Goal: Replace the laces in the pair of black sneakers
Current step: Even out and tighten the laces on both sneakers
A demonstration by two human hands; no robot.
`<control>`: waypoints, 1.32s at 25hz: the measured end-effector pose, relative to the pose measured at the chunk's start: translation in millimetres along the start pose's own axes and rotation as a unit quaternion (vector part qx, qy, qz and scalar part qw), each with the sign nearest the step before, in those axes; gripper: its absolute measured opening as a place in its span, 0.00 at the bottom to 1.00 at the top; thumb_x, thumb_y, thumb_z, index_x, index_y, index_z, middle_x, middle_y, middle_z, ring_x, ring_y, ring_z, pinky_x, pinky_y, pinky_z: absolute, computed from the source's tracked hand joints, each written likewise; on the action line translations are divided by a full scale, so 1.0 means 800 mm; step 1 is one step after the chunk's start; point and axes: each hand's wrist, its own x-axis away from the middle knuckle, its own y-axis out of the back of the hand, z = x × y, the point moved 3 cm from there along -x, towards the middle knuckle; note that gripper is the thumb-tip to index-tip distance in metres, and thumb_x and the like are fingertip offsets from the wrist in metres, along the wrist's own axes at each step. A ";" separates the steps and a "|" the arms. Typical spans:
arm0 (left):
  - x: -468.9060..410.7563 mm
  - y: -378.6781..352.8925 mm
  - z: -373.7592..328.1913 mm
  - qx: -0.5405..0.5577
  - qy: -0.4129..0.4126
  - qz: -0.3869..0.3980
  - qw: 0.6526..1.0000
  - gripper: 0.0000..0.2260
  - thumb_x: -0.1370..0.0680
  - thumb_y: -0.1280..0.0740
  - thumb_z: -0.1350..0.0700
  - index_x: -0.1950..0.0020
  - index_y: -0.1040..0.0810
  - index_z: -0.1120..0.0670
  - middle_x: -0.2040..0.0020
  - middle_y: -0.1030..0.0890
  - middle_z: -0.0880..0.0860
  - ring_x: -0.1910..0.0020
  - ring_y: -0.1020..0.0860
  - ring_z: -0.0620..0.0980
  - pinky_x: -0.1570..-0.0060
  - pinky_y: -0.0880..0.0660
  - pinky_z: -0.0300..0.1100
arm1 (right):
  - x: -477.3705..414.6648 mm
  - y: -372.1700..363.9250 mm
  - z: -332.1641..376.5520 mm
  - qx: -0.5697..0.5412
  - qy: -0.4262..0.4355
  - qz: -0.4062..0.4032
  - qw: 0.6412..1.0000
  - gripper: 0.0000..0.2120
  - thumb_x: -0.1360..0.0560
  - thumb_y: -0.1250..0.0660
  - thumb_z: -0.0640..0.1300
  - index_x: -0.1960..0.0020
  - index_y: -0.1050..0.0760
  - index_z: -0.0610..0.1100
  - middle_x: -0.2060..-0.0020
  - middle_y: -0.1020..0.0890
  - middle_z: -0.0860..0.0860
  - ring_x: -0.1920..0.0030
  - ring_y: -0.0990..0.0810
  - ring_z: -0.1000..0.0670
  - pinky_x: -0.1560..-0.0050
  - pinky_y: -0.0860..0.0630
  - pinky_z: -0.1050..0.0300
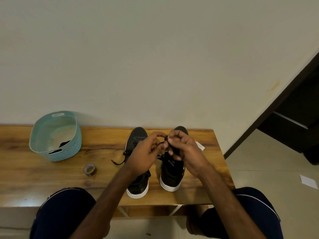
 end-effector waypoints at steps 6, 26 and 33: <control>0.001 0.015 0.019 0.065 0.110 -0.162 0.979 0.07 0.16 0.40 0.58 0.42 0.24 0.54 0.57 0.16 0.49 0.71 0.23 0.46 0.74 0.31 0.33 | 0.004 0.024 0.004 0.189 -0.050 0.019 0.981 0.05 0.21 0.39 0.33 0.50 0.29 0.41 0.67 0.20 0.44 0.68 0.25 0.49 0.68 0.28 0.58; -0.004 0.027 0.001 0.274 0.089 -0.142 0.947 0.08 0.17 0.39 0.58 0.46 0.25 0.63 0.60 0.18 0.55 0.71 0.26 0.47 0.75 0.30 0.37 | -0.019 0.028 -0.063 0.719 -0.052 -0.035 0.693 0.23 0.24 0.31 0.57 0.33 0.30 0.48 0.36 0.25 0.48 0.35 0.29 0.47 0.40 0.24 0.49; -0.007 0.025 0.007 0.268 0.097 -0.129 0.950 0.09 0.18 0.38 0.57 0.45 0.25 0.63 0.60 0.18 0.54 0.70 0.26 0.48 0.74 0.30 0.37 | -0.024 0.016 -0.088 0.696 -0.116 -0.047 0.707 0.16 0.19 0.39 0.57 0.39 0.23 0.49 0.43 0.19 0.49 0.40 0.25 0.47 0.37 0.30 0.45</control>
